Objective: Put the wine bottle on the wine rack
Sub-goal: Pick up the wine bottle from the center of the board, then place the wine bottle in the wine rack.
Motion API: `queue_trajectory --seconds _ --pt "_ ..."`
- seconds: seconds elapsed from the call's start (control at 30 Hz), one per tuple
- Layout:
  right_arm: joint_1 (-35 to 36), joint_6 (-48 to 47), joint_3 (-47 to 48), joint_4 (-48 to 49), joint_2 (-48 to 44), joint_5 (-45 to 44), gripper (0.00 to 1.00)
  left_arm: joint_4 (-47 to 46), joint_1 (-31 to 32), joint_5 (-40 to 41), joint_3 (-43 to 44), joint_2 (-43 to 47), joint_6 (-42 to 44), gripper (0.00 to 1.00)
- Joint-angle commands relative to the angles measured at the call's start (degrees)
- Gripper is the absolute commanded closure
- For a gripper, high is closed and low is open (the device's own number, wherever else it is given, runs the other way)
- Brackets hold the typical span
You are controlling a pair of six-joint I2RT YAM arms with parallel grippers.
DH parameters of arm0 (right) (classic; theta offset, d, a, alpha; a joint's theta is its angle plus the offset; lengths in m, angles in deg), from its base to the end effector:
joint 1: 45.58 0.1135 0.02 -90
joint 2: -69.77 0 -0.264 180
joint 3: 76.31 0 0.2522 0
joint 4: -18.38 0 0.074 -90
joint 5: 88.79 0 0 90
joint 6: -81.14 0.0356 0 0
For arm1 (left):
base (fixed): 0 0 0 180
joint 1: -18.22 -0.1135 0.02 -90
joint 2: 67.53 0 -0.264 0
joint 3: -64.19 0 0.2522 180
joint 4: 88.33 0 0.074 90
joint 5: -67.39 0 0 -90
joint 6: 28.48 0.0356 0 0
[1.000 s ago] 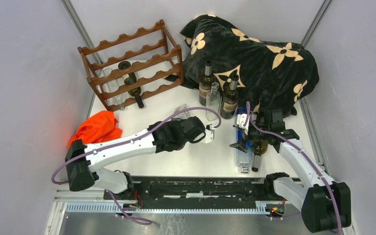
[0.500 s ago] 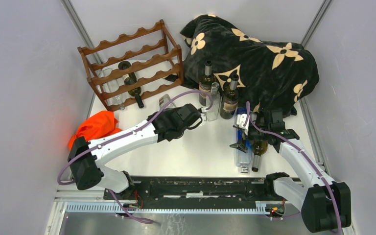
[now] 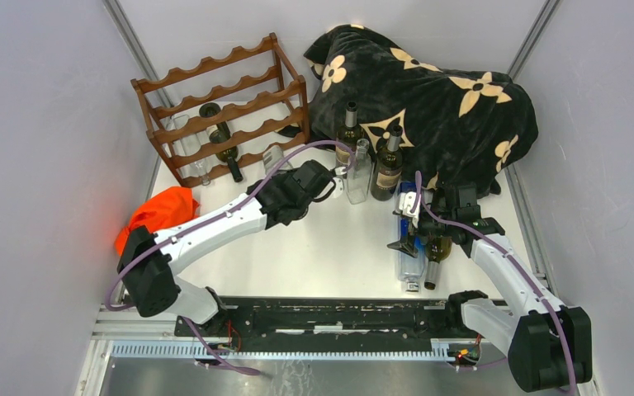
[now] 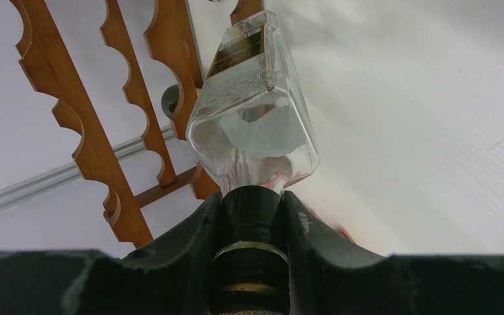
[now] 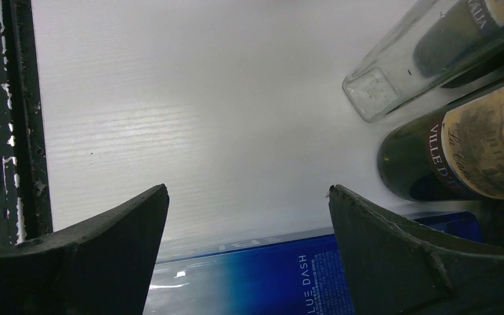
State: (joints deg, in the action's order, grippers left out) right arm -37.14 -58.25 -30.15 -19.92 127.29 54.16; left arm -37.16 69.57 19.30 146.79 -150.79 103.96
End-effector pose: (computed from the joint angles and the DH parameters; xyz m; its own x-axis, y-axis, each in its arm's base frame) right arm 0.1811 0.0556 0.2138 -0.0357 -0.4677 -0.8832 -0.9626 0.2536 -0.0955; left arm 0.2080 -0.2220 0.2938 -0.1441 0.9843 -0.1017 0.5700 0.1666 0.8046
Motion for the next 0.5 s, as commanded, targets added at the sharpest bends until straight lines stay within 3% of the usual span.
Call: queue_trajectory --seconds 0.0,0.47 --pt "-0.28 -0.98 2.05 0.36 0.15 1.10 0.02 -8.78 -1.73 7.81 2.59 1.35 6.01 0.98" --pt "-0.20 -1.06 2.15 0.10 0.41 1.37 0.02 -12.72 -5.42 8.40 1.07 1.63 7.87 0.98"
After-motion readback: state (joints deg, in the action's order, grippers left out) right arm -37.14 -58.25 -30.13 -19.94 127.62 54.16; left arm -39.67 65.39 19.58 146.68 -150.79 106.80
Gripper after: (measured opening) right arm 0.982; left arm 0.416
